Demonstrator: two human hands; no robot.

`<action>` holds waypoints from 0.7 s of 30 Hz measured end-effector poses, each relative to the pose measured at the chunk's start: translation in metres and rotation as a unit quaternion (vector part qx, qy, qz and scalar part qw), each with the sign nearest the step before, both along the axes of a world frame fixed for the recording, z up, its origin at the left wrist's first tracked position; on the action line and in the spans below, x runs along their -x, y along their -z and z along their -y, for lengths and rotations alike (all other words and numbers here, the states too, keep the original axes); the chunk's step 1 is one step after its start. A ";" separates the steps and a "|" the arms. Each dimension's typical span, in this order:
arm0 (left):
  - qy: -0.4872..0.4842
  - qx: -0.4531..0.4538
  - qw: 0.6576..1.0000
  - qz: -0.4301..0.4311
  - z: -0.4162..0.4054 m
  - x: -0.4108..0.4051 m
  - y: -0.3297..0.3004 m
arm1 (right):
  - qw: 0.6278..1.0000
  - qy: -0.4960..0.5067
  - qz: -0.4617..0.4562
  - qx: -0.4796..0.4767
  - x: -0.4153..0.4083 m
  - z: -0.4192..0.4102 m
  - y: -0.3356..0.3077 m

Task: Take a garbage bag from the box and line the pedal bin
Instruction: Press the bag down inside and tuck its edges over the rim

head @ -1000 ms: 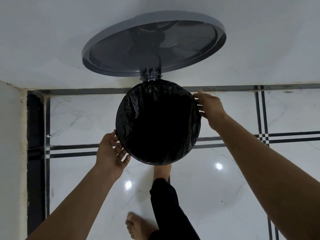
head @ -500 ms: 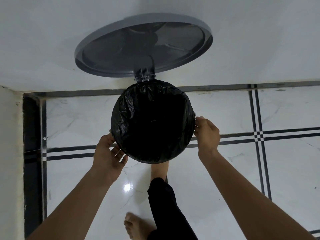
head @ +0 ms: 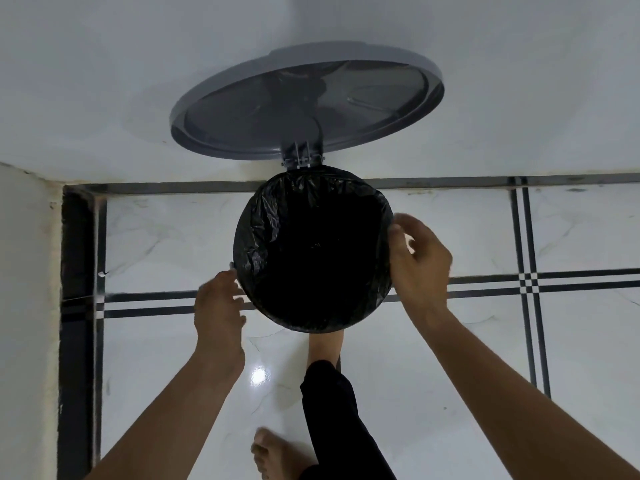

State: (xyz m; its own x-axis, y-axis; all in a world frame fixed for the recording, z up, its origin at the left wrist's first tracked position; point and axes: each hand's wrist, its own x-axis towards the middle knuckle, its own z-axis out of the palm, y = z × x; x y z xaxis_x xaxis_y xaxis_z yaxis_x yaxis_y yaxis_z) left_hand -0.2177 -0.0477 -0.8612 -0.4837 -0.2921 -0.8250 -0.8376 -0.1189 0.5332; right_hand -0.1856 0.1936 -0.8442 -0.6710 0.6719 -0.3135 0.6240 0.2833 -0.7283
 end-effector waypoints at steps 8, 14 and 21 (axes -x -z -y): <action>0.474 0.265 0.792 -0.278 -0.037 0.080 0.019 | 0.880 -0.405 0.061 -0.241 0.103 0.005 0.049; 0.506 0.217 0.818 -0.170 -0.053 0.134 0.030 | 0.903 -0.373 0.102 -0.185 0.137 0.000 0.046; 0.357 0.128 0.922 -0.077 -0.041 0.137 0.015 | 0.944 -0.285 0.155 -0.063 0.147 -0.015 0.033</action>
